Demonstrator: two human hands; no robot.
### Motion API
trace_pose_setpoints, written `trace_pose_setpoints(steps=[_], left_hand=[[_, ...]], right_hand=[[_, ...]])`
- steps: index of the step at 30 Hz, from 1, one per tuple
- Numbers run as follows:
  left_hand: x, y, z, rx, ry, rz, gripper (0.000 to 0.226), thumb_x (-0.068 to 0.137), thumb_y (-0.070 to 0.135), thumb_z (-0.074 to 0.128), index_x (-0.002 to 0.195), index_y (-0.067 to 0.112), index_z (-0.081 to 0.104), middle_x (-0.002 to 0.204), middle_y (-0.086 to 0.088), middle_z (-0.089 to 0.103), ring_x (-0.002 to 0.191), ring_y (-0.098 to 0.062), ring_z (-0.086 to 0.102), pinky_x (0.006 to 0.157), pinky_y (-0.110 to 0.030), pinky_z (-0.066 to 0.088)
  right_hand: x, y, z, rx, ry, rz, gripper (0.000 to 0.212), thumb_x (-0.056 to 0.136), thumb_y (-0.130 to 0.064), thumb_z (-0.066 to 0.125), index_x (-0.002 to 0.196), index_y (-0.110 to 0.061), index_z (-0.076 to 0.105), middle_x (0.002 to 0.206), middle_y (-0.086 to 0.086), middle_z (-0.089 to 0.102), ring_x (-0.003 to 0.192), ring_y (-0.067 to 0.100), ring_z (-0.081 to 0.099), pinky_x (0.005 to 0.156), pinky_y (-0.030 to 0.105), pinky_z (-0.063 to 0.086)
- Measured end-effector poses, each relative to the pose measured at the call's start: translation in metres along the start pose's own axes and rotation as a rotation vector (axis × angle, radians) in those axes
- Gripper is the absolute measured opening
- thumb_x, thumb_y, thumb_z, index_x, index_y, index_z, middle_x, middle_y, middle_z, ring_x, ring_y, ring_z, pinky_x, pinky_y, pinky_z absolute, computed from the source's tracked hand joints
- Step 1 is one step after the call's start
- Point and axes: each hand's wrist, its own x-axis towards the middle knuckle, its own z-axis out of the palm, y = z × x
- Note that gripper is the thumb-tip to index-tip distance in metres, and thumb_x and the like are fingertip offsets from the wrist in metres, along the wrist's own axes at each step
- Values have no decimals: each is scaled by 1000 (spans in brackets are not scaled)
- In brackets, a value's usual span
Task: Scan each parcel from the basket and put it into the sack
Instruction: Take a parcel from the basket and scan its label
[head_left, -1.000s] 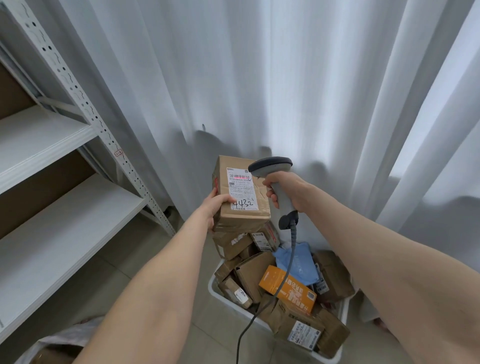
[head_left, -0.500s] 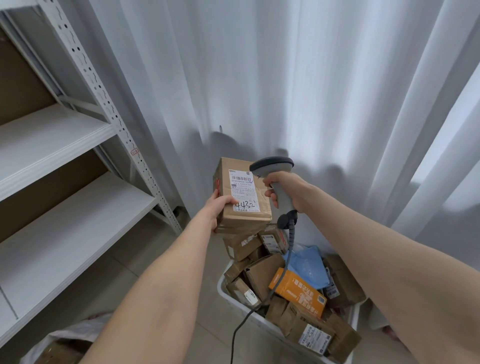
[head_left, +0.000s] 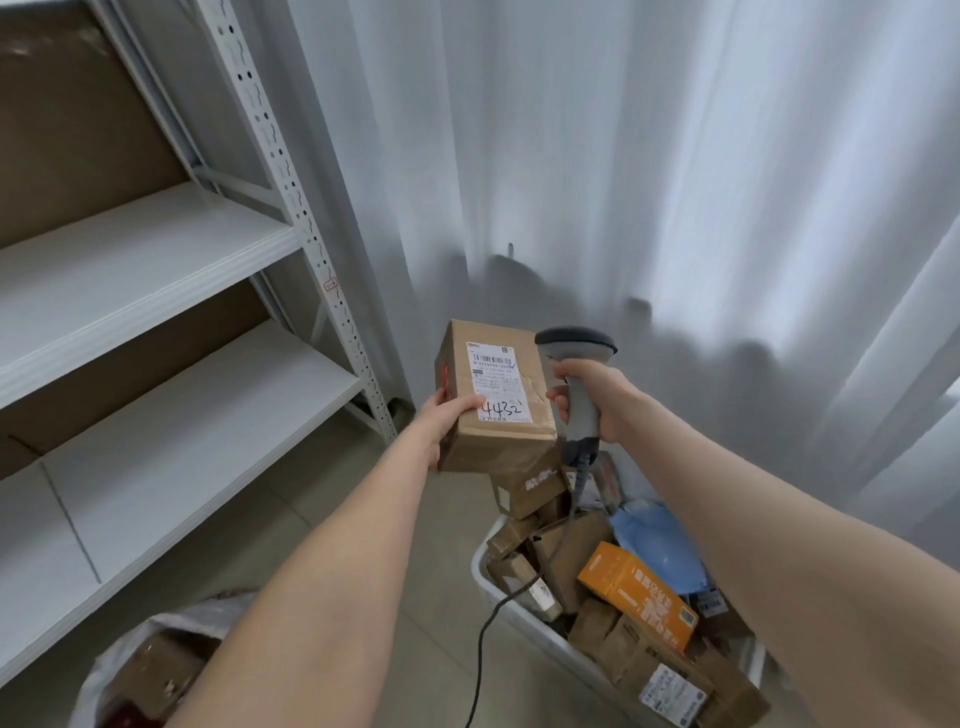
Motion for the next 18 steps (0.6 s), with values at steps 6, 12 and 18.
trace_pose_setpoints(steps=[6, 12, 18], left_hand=[[-8, -22, -72, -106, 153, -9, 60, 84, 38, 70, 137, 20, 48, 102, -5, 63, 78, -17, 60, 60, -29, 48], [-34, -66, -143, -183, 363, -45, 66, 81, 44, 71, 138, 19, 47, 108, -5, 64, 82, -18, 61, 71, -33, 50], [-80, -124, -213, -251, 593, -87, 62, 81, 42, 71, 134, 17, 51, 103, -2, 65, 85, -17, 62, 74, -32, 51]], right_hand=[[17, 37, 78, 19, -80, 21, 15, 91, -14, 63, 101, -5, 56, 69, 12, 62, 51, 16, 53, 54, 27, 49], [19, 79, 157, -67, -237, 150, 18, 89, -16, 66, 100, -4, 59, 70, 12, 63, 52, 17, 56, 52, 27, 50], [0, 131, 225, -149, -404, 220, 24, 89, -12, 65, 107, 1, 57, 69, 13, 62, 51, 18, 54, 47, 24, 48]])
